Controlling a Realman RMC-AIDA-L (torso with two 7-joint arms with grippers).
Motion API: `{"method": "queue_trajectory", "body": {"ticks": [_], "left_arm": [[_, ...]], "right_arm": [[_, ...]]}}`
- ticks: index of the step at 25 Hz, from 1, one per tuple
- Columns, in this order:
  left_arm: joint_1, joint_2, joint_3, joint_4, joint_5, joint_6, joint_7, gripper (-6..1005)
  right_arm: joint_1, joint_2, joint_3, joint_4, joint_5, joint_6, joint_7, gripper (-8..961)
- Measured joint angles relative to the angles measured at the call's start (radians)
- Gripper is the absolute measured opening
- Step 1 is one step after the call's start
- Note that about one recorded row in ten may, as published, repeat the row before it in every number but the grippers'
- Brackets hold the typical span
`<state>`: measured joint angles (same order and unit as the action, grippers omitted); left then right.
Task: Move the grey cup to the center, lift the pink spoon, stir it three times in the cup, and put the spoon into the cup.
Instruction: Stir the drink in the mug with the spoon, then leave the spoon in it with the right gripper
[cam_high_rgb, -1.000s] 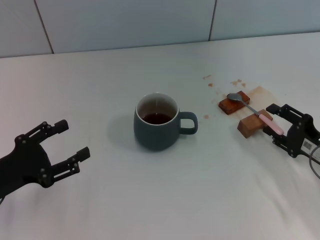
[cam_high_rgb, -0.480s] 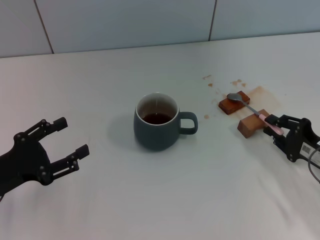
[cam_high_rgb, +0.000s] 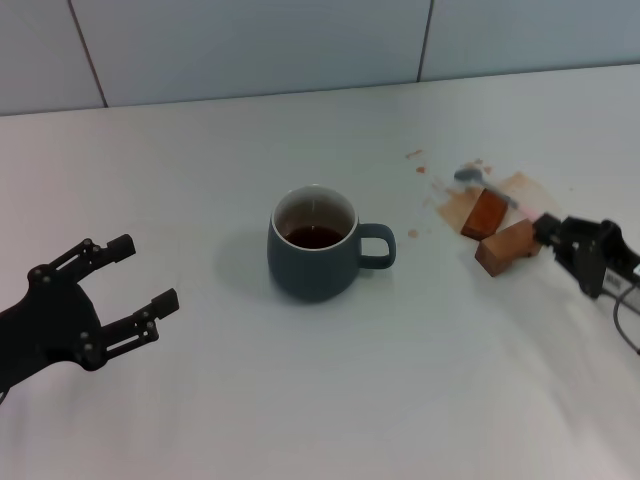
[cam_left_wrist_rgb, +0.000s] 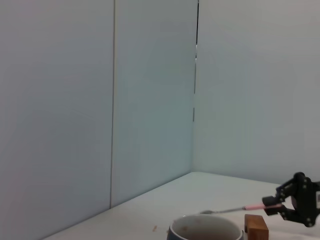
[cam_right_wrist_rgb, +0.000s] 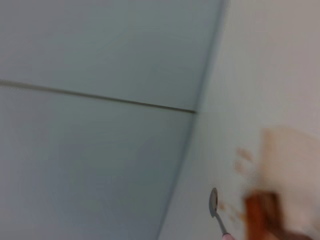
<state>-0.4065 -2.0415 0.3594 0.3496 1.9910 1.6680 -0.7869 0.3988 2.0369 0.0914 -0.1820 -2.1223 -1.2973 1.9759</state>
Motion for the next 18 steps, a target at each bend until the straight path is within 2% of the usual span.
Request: {"method": "queue_trajectory", "body": {"ticks": [2, 3, 4, 7, 8, 9, 10, 12, 14, 17, 18], "left_arm": [[0.0, -0.001, 0.0, -0.001, 0.0, 0.001, 0.0, 844], [0.001, -0.001, 0.0, -0.001, 0.0, 0.001, 0.0, 844], [0.001, -0.001, 0.0, -0.002, 0.0, 0.002, 0.0, 844], [0.002, -0.001, 0.0, -0.003, 0.0, 0.002, 0.0, 844], [0.002, -0.002, 0.0, -0.004, 0.0, 0.0, 0.0, 844], [0.002, -0.002, 0.002, -0.005, 0.001, -0.001, 0.0, 844], [0.002, -0.002, 0.003, -0.006, 0.001, -0.003, 0.0, 844], [0.002, -0.002, 0.005, -0.007, 0.004, -0.004, 0.0, 844], [0.002, -0.003, 0.006, -0.009, 0.005, -0.008, -0.001, 844], [0.002, -0.004, 0.006, -0.009, 0.006, -0.01, -0.001, 844], [0.001, -0.005, 0.006, -0.01, 0.007, -0.011, -0.001, 844]], "right_arm": [[0.012, 0.004, 0.001, -0.01, 0.036, -0.021, -0.138, 119], [0.02, 0.013, 0.002, -0.025, 0.087, -0.054, -0.291, 119], [0.02, 0.013, 0.002, -0.025, 0.087, -0.054, -0.291, 119], [0.03, 0.028, -0.002, -0.057, 0.202, -0.191, -0.583, 119], [0.041, 0.024, -0.008, -0.084, 0.242, -0.309, -0.708, 119], [0.041, 0.024, -0.008, -0.084, 0.242, -0.309, -0.708, 119], [0.052, 0.016, -0.013, -0.107, 0.246, -0.378, -0.744, 119], [0.078, -0.005, -0.05, -0.169, 0.245, -0.507, -0.764, 119], [0.108, -0.025, -0.129, -0.26, 0.245, -0.59, -0.707, 119], [0.159, -0.039, -0.299, -0.455, 0.244, -0.623, -0.47, 119], [0.181, -0.044, -0.429, -0.586, 0.24, -0.619, -0.32, 119]]}}
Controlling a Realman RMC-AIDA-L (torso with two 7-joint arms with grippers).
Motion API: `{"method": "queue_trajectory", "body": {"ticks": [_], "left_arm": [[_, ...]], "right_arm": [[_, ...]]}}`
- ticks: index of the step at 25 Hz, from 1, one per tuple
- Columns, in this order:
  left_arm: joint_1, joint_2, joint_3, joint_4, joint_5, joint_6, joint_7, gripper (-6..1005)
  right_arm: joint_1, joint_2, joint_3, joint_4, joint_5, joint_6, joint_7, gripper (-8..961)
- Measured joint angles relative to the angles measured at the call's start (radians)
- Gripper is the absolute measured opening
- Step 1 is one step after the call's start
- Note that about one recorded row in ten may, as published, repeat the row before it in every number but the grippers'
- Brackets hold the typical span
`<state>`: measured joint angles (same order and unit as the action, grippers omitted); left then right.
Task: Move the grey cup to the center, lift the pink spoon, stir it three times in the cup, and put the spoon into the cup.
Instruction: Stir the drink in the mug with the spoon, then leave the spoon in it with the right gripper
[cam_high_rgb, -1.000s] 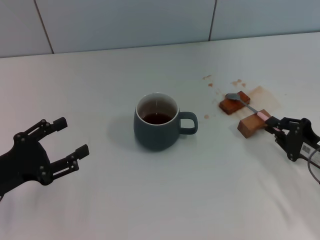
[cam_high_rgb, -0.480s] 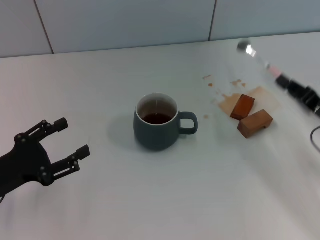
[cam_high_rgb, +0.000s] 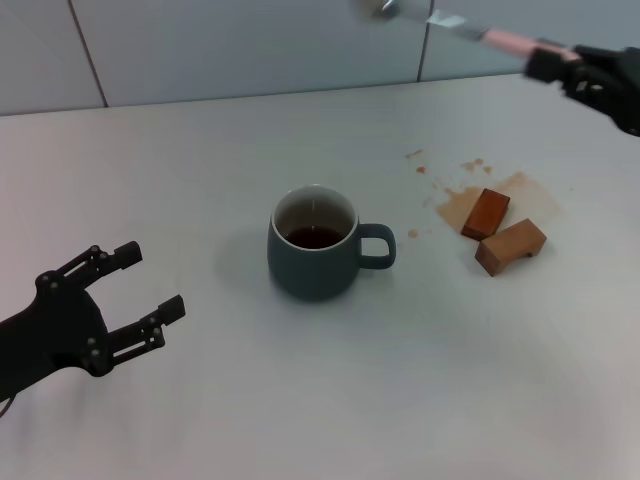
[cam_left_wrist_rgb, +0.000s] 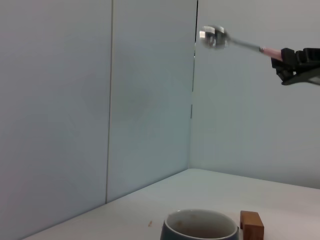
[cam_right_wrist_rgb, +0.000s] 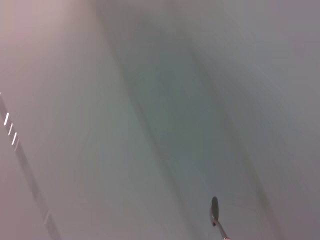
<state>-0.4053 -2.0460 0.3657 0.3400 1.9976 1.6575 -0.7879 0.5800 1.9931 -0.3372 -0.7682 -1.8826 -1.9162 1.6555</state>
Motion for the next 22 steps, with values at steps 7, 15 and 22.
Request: {"method": "queue_trajectory", "body": {"ticks": [7, 15, 22], "left_arm": [[-0.001, -0.001, 0.022, -0.001, 0.006, -0.004, 0.0, 844], [0.0, -0.002, 0.075, -0.001, 0.006, -0.017, -0.002, 844], [-0.001, -0.006, 0.091, -0.001, 0.006, -0.025, -0.005, 844]], "right_arm": [[0.031, -0.001, -0.296, -0.377, -0.082, 0.044, 0.38, 119], [0.208, -0.026, -0.434, -0.468, -0.407, 0.026, 0.639, 119], [0.305, -0.024, -0.522, -0.425, -0.51, 0.039, 0.702, 119]]}}
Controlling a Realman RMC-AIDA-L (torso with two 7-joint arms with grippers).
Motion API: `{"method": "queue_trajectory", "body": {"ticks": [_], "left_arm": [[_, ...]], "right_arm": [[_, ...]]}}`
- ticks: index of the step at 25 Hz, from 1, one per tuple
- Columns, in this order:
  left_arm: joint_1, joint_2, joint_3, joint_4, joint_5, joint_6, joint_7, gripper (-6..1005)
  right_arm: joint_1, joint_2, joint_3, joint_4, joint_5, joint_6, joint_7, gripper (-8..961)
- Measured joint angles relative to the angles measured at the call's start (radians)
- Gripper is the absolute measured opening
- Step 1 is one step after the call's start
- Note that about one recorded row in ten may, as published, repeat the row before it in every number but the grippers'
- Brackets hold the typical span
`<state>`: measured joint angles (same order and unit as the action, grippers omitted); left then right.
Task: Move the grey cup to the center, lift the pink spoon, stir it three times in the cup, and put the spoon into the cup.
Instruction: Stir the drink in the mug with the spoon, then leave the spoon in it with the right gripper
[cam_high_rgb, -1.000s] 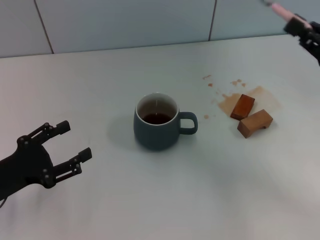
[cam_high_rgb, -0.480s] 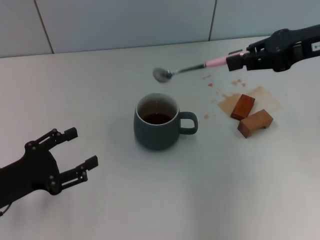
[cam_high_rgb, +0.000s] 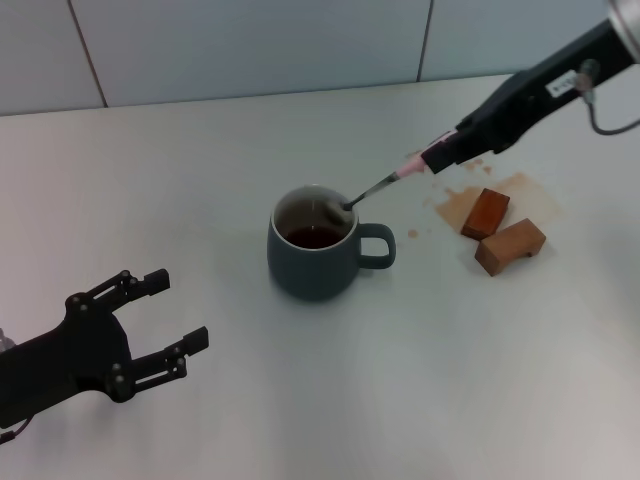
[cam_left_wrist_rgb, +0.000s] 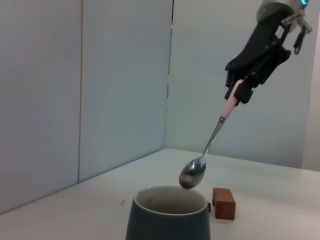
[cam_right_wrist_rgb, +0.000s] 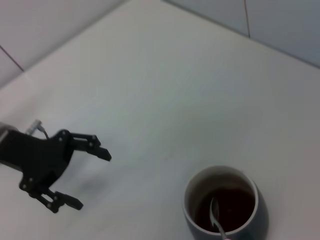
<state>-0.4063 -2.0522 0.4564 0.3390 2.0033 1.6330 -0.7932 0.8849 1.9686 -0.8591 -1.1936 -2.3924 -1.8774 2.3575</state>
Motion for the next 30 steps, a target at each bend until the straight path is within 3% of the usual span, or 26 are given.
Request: {"method": "queue_trajectory", "body": {"ticks": [3, 12, 18, 25, 30], "left_arm": [[0.0, -0.001, 0.001, 0.0, 0.0, 0.0, -0.005, 844], [-0.002, -0.005, 0.008, 0.0, 0.0, -0.008, -0.007, 844], [-0.002, -0.008, 0.014, 0.0, 0.0, -0.023, -0.008, 844], [-0.002, -0.009, 0.015, -0.002, 0.0, -0.031, -0.008, 844], [-0.002, -0.011, 0.015, -0.006, 0.0, -0.032, -0.008, 844]], "right_arm": [[0.064, 0.006, -0.05, 0.048, -0.055, 0.032, 0.03, 119], [0.164, 0.017, -0.191, 0.188, -0.113, 0.152, 0.041, 118], [0.232, 0.042, -0.268, 0.282, -0.165, 0.237, 0.037, 118], [0.314, 0.054, -0.279, 0.369, -0.258, 0.322, 0.053, 118], [0.352, 0.068, -0.284, 0.387, -0.29, 0.279, 0.05, 118]]}}
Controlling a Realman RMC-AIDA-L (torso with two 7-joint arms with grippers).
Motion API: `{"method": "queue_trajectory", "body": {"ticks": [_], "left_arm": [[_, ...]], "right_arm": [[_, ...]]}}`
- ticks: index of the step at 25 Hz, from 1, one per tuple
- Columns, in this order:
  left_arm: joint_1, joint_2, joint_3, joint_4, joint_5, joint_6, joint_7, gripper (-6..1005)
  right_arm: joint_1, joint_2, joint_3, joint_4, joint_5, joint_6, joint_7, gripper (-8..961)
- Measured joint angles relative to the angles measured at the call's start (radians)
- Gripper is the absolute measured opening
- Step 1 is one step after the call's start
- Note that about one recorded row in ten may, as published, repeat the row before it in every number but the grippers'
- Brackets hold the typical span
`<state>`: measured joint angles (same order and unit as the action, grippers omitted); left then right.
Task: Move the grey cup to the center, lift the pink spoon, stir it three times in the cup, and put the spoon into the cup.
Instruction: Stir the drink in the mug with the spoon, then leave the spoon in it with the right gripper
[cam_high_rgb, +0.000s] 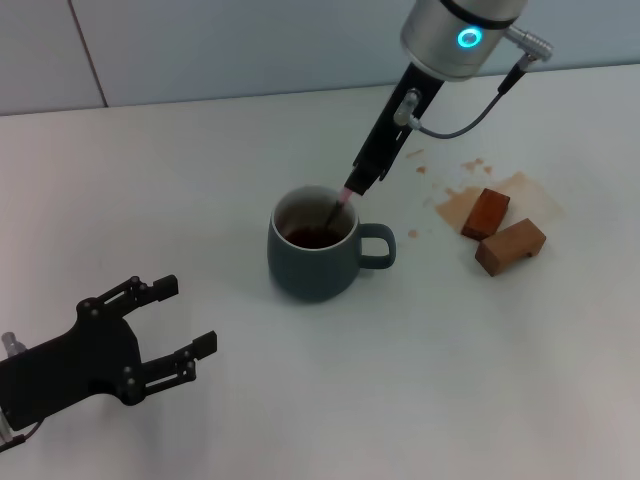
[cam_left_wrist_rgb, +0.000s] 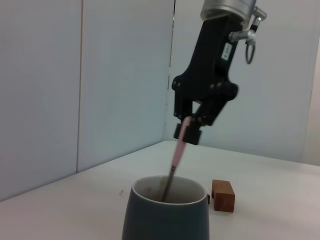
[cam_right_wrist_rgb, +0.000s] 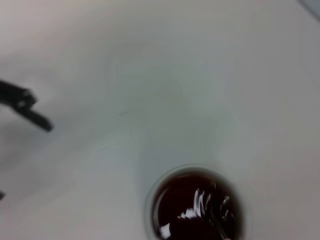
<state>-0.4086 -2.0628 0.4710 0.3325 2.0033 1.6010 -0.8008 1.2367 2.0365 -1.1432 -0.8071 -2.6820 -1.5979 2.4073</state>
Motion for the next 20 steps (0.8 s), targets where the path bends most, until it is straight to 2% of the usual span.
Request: {"method": "queue_trajectory", "body": {"ticks": [4, 10, 16, 20], "left_arm": [[-0.001, 0.0, 0.0, -0.005, -0.003, -0.002, 0.0, 844], [-0.002, -0.002, 0.0, -0.007, -0.005, -0.003, 0.0, 844], [-0.001, -0.003, 0.0, -0.009, -0.007, -0.003, 0.0, 844], [0.002, -0.004, 0.0, -0.013, -0.007, -0.003, 0.0, 844]], "right_arm": [[0.023, 0.012, 0.011, -0.007, 0.006, -0.015, -0.012, 118], [0.043, 0.011, 0.005, -0.003, -0.015, 0.02, 0.015, 118], [0.066, 0.016, 0.001, 0.002, -0.061, -0.039, 0.019, 118], [0.071, 0.029, 0.013, -0.005, -0.034, -0.062, -0.003, 118]]}}
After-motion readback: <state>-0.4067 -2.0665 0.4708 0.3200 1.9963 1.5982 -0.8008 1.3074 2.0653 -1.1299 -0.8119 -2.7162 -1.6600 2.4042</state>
